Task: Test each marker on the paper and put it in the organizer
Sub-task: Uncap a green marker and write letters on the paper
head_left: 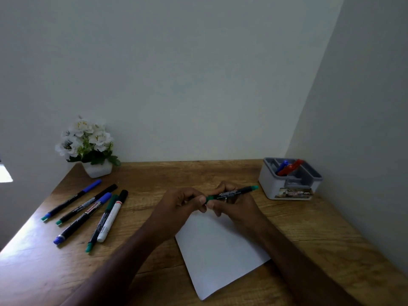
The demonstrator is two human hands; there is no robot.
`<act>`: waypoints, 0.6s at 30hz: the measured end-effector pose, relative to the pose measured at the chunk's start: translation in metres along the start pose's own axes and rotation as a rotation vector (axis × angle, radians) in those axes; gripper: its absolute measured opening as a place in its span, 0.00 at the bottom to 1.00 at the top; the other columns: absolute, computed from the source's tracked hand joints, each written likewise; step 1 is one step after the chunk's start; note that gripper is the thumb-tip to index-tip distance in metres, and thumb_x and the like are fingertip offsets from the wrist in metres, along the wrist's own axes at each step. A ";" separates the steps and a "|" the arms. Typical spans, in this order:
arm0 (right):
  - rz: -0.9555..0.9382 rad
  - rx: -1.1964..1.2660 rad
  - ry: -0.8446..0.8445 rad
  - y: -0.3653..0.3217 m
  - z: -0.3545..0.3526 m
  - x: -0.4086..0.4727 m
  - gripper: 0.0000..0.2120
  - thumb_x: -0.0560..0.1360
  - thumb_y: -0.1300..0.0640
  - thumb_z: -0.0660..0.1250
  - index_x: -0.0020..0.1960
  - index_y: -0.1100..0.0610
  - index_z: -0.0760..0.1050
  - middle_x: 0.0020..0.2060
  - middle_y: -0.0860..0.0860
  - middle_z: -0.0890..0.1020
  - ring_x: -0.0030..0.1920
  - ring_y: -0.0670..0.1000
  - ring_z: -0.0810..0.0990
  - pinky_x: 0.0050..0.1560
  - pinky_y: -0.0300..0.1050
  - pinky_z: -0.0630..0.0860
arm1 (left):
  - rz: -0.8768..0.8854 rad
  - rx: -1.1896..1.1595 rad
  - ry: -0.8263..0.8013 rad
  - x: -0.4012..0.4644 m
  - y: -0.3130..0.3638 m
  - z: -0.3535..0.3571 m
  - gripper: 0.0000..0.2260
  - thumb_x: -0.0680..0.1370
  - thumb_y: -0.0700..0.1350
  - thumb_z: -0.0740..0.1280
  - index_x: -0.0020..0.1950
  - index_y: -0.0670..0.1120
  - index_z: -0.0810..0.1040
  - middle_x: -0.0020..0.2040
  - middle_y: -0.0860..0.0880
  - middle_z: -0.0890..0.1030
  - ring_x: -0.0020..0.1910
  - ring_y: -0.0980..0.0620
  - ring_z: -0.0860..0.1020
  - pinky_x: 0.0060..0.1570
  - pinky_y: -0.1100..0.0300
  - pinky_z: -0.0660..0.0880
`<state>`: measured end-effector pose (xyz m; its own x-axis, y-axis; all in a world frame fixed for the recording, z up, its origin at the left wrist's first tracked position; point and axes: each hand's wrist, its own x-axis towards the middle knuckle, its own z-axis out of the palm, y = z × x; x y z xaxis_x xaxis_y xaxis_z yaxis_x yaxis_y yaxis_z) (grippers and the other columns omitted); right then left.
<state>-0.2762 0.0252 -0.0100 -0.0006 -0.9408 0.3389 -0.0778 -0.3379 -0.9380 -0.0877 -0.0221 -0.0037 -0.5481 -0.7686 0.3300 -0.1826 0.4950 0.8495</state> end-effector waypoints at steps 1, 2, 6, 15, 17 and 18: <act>-0.004 -0.021 -0.020 -0.001 0.001 -0.001 0.07 0.72 0.69 0.73 0.46 0.58 0.80 0.37 0.51 0.83 0.38 0.49 0.81 0.37 0.43 0.77 | 0.001 -0.012 0.011 0.000 0.004 0.002 0.09 0.80 0.44 0.66 0.45 0.47 0.85 0.43 0.52 0.85 0.44 0.55 0.82 0.43 0.59 0.76; -0.008 -0.049 -0.030 -0.004 0.001 -0.002 0.07 0.74 0.69 0.71 0.48 0.59 0.81 0.40 0.50 0.84 0.41 0.48 0.82 0.40 0.41 0.78 | -0.002 -0.022 0.018 0.001 0.008 0.004 0.08 0.80 0.44 0.66 0.45 0.48 0.85 0.43 0.52 0.85 0.45 0.56 0.82 0.43 0.64 0.75; -0.040 -0.084 0.172 -0.020 -0.011 0.002 0.07 0.81 0.63 0.64 0.53 0.55 0.81 0.50 0.49 0.86 0.54 0.49 0.83 0.51 0.41 0.78 | -0.041 0.112 0.015 0.010 0.016 0.009 0.06 0.79 0.49 0.67 0.49 0.53 0.84 0.44 0.61 0.83 0.43 0.69 0.78 0.39 0.74 0.71; -0.152 -1.043 0.286 -0.109 -0.127 0.022 0.11 0.80 0.57 0.65 0.62 0.54 0.73 0.37 0.49 0.80 0.35 0.48 0.79 0.36 0.43 0.74 | 0.098 0.326 -0.137 0.082 0.043 0.037 0.11 0.76 0.49 0.69 0.36 0.45 0.79 0.34 0.48 0.80 0.35 0.55 0.78 0.41 0.53 0.75; -0.106 -1.170 0.329 -0.129 -0.153 0.025 0.05 0.78 0.55 0.69 0.53 0.54 0.77 0.37 0.48 0.80 0.37 0.47 0.79 0.37 0.41 0.74 | 0.106 0.359 -0.155 0.097 0.045 0.051 0.07 0.76 0.47 0.70 0.39 0.46 0.82 0.38 0.53 0.82 0.39 0.58 0.79 0.42 0.57 0.75; -0.075 -1.223 0.329 -0.137 -0.164 0.027 0.04 0.77 0.54 0.70 0.49 0.54 0.79 0.36 0.48 0.80 0.37 0.47 0.80 0.39 0.41 0.74 | 0.106 0.373 -0.158 0.103 0.046 0.058 0.07 0.76 0.47 0.71 0.44 0.44 0.84 0.42 0.51 0.84 0.42 0.56 0.81 0.45 0.56 0.77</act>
<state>-0.4287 0.0503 0.1394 -0.1898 -0.8101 0.5548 -0.9549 0.0207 -0.2963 -0.1996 -0.0551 0.0456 -0.6932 -0.6482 0.3152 -0.3859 0.7031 0.5972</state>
